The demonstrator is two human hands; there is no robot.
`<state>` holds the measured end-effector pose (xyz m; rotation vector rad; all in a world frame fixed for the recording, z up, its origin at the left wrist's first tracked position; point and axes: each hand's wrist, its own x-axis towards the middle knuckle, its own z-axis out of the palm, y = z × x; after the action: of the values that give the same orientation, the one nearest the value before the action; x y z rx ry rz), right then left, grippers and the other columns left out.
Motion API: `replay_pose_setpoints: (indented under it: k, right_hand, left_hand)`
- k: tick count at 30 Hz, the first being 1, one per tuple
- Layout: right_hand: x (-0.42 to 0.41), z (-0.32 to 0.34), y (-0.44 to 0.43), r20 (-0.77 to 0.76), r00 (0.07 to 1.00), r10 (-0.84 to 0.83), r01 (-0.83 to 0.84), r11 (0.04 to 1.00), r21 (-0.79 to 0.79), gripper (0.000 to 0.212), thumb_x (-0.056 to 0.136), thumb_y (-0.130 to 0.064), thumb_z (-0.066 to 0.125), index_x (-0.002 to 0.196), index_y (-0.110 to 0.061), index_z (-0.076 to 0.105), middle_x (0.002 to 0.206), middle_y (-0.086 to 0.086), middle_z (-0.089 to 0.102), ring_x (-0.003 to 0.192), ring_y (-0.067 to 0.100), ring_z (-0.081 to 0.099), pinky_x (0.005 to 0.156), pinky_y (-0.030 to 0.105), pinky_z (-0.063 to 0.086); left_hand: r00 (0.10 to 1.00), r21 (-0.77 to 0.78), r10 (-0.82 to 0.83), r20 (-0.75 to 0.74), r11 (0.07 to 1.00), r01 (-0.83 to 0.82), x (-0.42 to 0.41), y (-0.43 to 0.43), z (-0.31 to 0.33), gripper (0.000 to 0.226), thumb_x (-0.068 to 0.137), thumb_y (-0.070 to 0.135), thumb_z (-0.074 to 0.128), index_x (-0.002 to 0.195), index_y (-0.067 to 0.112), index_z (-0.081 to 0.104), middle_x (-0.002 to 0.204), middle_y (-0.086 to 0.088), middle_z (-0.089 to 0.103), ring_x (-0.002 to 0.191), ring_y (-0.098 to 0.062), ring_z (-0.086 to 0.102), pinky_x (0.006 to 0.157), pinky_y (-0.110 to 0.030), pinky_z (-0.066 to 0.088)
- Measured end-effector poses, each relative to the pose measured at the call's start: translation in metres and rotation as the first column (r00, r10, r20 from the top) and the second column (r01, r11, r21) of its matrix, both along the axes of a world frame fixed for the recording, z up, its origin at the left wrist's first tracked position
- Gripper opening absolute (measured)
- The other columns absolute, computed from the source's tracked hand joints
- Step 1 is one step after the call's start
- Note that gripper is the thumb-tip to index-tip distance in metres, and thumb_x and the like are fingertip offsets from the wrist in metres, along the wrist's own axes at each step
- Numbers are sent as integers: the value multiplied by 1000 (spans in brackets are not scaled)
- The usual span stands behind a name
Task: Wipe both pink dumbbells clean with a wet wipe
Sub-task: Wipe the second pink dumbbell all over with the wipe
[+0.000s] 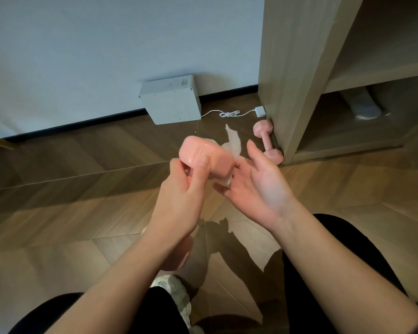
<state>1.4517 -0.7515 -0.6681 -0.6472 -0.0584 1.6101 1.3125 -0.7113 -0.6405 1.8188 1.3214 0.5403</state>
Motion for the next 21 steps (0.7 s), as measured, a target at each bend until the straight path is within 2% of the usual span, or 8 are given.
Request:
replay_pose_setpoints:
  k: [3,7,10,12,16,18,19,21]
  right_hand:
    - [-1,4,-3,-2,1000,-15,15,1000,-16,61,99,-52,30,132,-9,57,121,10,63,116,22,45,96,34,25]
    - [6,0,-7,-113,993,-25,21,999,-36,66,97,-51,35,133,1,54,135,21,56,133,31,46,115,39,30]
    - [8,-1,-9,-17,1000,14,-15,999,-34,67,96,-56,32,133,-5,56,131,19,58,125,28,47,105,34,29]
    - [7,0,-8,45,999,17,-15,999,-42,67,96,-57,29,135,-10,56,129,15,57,119,25,43,97,38,25]
    - [12,3,-12,-14,999,40,-40,999,6,68,90,-54,39,131,-4,59,132,18,59,119,25,53,107,37,36]
    - [17,5,-16,-27,997,77,-77,997,11,61,89,-50,42,116,-3,69,118,16,67,108,23,64,101,35,46]
    - [19,6,-16,40,995,91,-92,996,10,55,92,-47,42,109,-5,73,115,14,69,107,23,64,100,35,47]
    - [25,5,-18,314,945,94,-105,994,16,55,102,-40,34,87,-14,81,105,5,73,109,20,61,105,38,41]
  left_hand:
    - [999,-3,-29,34,1000,29,-1,5,1,70,82,82,26,107,21,49,62,5,59,52,-5,54,55,-30,42]
    - [987,-110,-152,49,981,157,2,-9,-1,73,76,82,27,105,21,53,57,6,58,48,-6,51,54,-30,42]
    - [990,-168,-74,116,981,93,3,-6,-2,75,74,84,27,102,20,54,56,5,56,47,-10,50,50,-32,41]
    - [987,-201,-41,156,977,72,2,-1,0,74,74,83,29,103,20,54,57,5,54,47,-13,48,49,-33,39]
    - [968,-282,-136,211,940,194,3,-8,-1,66,75,83,31,96,25,53,57,2,50,48,-16,43,47,-31,36]
    - [963,-284,-211,170,925,253,1,-13,-1,63,74,85,35,93,28,52,57,6,51,49,-14,44,49,-33,37]
    - [961,-244,-257,105,930,275,0,-12,0,63,74,85,37,95,28,52,58,8,54,50,-11,47,52,-34,39]
    - [932,-124,-339,-129,938,324,-3,-10,4,60,75,85,39,101,31,49,68,13,59,58,-3,55,59,-31,44]
